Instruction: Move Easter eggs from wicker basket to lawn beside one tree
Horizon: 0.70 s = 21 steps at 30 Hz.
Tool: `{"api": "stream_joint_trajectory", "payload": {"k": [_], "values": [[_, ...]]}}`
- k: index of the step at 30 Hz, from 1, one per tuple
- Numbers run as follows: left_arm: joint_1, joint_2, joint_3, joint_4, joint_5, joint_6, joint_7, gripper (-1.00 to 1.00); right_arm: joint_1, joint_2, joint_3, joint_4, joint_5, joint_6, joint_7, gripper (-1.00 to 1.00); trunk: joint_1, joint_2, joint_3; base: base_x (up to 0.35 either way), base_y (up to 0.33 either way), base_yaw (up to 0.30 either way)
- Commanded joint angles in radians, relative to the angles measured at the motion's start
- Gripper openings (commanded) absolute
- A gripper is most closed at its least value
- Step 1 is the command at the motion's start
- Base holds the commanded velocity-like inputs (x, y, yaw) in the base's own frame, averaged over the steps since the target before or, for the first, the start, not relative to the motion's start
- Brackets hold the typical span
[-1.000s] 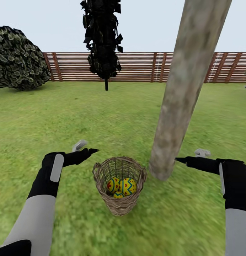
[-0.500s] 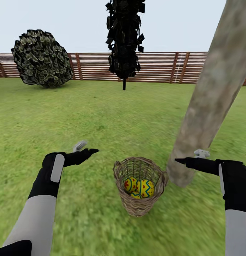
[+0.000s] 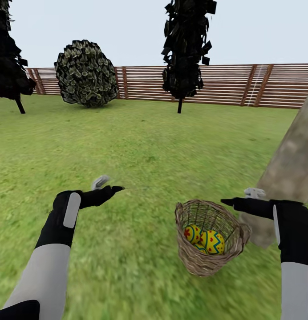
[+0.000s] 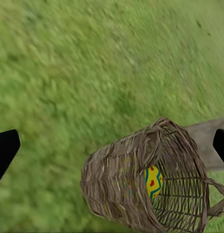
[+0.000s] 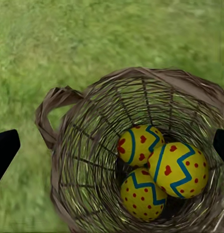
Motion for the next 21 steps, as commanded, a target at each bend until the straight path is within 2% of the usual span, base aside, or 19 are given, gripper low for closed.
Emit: {"api": "stream_joint_trajectory", "payload": {"k": [1,4,5,7,9,10,12,16,17,21], "values": [[-0.001,-0.001,0.004,0.001,-0.009,0.005,-0.01,1.0,-0.001,0.007,-0.001,-0.001,0.018,0.004,-0.021,1.0,0.0,0.0,-0.001,0.0,0.014,0.286],[-0.001,-0.001,0.004,0.001,-0.009,0.005,-0.01,1.0,-0.001,0.049,0.002,-0.001,0.029,0.004,-0.142,1.0,0.0,0.0,-0.001,0.0,0.006,0.258],[-0.001,-0.001,0.004,0.001,-0.009,0.005,-0.01,1.0,-0.001,0.079,0.003,-0.001,0.035,0.004,-0.224,1.0,0.0,0.0,-0.001,0.0,0.002,0.15],[-0.001,-0.001,0.004,0.001,-0.009,0.005,-0.01,1.0,-0.001,0.118,0.006,-0.001,0.041,0.003,-0.357,1.0,0.0,0.0,-0.001,0.0,0.001,0.078],[-0.001,-0.001,0.004,0.001,-0.009,0.005,-0.01,1.0,-0.001,0.148,0.028,0.002,0.041,0.001,-0.481,1.0,0.0,0.0,-0.001,0.0,0.0,0.032],[-0.001,-0.001,0.004,0.001,-0.009,0.005,-0.01,1.0,-0.001,0.153,0.037,0.003,0.041,0.001,-0.505,1.0,0.0,0.0,-0.001,0.0,0.0,0.02],[-0.001,-0.001,0.004,0.001,-0.009,0.005,-0.01,1.0,-0.001,0.167,0.085,0.028,0.039,0.001,-0.572,1.0,0.0,0.0,-0.001,0.0,0.0,0.01],[-0.001,-0.001,0.004,0.001,-0.009,0.005,-0.01,1.0,-0.001,0.173,0.122,0.095,0.04,0.0,-0.604,1.0,0.0,0.0,-0.001,0.101,0.04,0.002],[-0.001,-0.001,0.004,0.001,-0.009,0.004,-0.01,1.0,-0.001,0.174,0.143,0.112,0.04,0.004,-0.607,1.0,0.0,0.0,-0.001,0.242,0.07,-0.109],[-0.001,-0.001,0.004,0.001,-0.009,0.005,-0.01,1.0,-0.001,0.175,0.153,0.136,0.034,0.01,-0.605,1.0,0.0,0.0,-0.001,0.096,0.026,-0.212]]}}
